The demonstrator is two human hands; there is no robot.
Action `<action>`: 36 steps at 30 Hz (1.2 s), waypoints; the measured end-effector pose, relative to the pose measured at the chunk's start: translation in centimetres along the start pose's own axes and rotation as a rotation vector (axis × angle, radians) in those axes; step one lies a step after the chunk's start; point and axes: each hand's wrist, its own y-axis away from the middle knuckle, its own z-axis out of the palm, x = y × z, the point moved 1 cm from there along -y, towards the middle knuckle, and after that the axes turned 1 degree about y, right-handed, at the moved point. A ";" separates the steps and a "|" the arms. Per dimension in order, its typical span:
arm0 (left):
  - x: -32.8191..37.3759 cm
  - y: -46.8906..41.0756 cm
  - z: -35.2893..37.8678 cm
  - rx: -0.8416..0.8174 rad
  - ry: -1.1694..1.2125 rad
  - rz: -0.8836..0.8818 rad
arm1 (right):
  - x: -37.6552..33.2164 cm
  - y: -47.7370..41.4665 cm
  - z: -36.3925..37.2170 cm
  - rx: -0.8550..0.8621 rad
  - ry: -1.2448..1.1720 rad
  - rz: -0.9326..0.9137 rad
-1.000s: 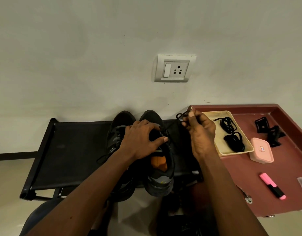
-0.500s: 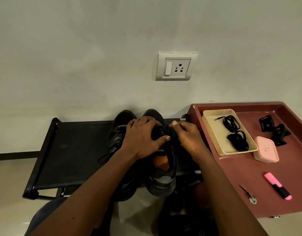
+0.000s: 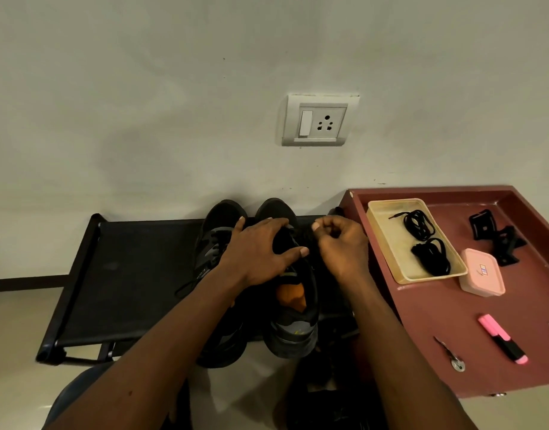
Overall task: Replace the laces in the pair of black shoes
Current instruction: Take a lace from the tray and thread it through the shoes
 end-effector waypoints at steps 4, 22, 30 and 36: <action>-0.1 0.0 -0.2 -0.009 0.020 0.000 | -0.3 -1.0 -1.1 0.138 -0.458 0.119; -0.2 -0.4 -0.4 -0.024 0.030 -0.023 | 0.6 -0.6 0.1 -0.292 0.326 -0.038; -0.3 -0.7 -0.7 -0.062 0.046 -0.051 | 0.2 -0.7 -0.8 -0.121 0.050 0.113; -0.2 -0.8 -0.9 -0.078 0.023 -0.064 | 0.3 0.1 -1.6 -0.037 0.162 0.151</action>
